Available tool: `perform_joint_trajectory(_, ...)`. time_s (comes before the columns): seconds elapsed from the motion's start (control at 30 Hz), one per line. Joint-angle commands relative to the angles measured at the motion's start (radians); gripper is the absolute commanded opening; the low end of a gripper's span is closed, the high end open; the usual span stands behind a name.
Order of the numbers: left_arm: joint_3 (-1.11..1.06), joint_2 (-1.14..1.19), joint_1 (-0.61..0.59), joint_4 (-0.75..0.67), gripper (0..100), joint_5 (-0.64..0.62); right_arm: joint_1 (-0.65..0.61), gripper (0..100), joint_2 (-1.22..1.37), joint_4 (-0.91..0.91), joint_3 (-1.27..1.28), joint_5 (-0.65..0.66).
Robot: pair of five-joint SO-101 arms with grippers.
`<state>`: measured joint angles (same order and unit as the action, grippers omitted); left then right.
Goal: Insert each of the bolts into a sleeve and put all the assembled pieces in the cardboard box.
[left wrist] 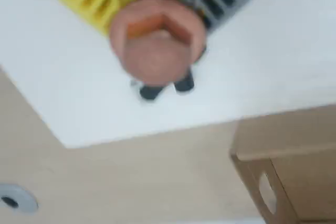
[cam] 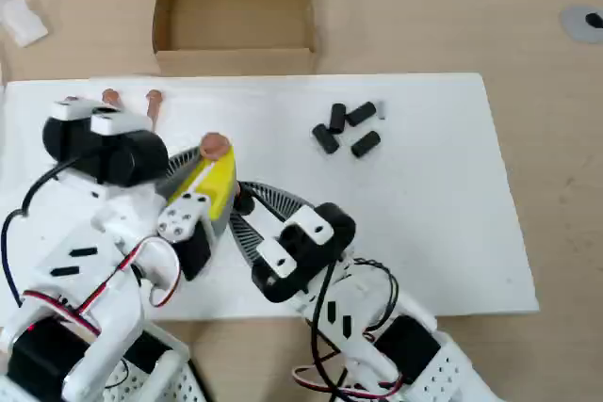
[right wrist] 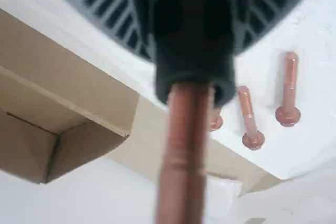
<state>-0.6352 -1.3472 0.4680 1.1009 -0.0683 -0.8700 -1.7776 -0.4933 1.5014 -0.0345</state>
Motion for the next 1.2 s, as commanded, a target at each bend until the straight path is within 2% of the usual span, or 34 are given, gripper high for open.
perform_joint_trajectory(0.0, 0.026, 0.001, 0.028, 0.026, 5, 0.006, -0.004, 0.9, -0.018, 0.002, -0.012, -0.008)
perform_joint_trajectory(0.23, 0.052, 0.004, 0.020, 0.034, 5, 0.009, -0.004, 0.9, -0.018, -0.011, -0.012, -0.008)
perform_joint_trajectory(0.43, 0.106, 0.012, 0.018, 0.186, 15, 0.009, -0.004, 0.9, -0.008, -0.055, -0.039, -0.011)
perform_joint_trajectory(0.67, 0.152, 0.039, 0.017, 0.262, 16, 0.011, -0.004, 0.9, -0.008, -0.118, -0.073, -0.011)
perform_joint_trajectory(0.9, 0.423, 0.200, -0.008, 0.416, 18, -0.008, 0.058, 0.9, -0.008, -0.118, -0.079, -0.012)
perform_joint_trajectory(1.17, 0.761, 0.351, -0.011, 0.534, 17, -0.037, 0.070, 0.9, 0.004, -0.112, -0.110, -0.012)
